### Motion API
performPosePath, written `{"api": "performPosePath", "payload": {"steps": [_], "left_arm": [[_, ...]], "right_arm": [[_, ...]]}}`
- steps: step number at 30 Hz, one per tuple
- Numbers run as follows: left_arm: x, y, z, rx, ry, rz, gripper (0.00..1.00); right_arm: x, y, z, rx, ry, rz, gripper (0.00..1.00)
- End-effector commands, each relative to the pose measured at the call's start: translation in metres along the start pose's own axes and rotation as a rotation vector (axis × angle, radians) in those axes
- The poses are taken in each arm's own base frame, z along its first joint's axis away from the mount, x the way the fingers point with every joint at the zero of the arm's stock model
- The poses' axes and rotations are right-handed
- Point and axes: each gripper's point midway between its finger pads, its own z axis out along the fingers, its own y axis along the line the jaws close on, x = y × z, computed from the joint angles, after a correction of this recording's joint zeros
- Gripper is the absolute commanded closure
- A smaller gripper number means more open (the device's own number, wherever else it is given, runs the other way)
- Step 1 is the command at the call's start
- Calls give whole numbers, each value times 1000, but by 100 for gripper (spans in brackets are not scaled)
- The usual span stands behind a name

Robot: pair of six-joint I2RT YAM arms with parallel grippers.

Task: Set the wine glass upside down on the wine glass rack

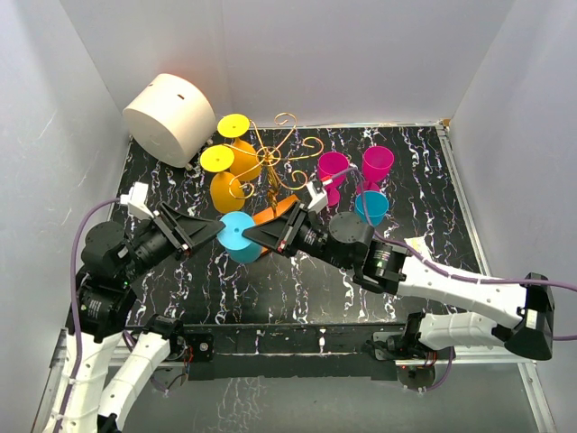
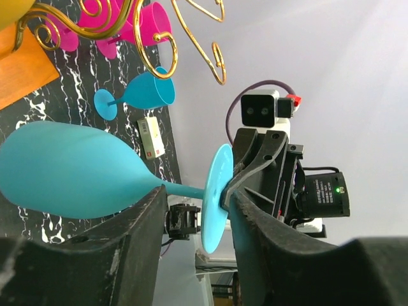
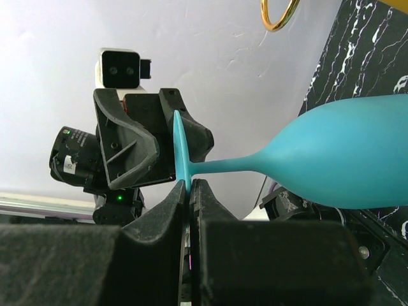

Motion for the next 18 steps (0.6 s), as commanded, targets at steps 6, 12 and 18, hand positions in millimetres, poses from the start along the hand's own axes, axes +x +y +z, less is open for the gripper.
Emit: {"api": "performPosePath", "payload": {"steps": [6, 12, 18], "left_arm": [[10, -18, 3, 97, 87, -14, 79], [2, -21, -1, 58, 45, -3, 100], [-9, -40, 4, 132, 13, -44, 100]], "right_arm": [[0, 30, 3, -115, 20, -25, 100], [4, 32, 7, -136, 40, -44, 100], [-10, 27, -3, -96, -31, -101, 47]]}}
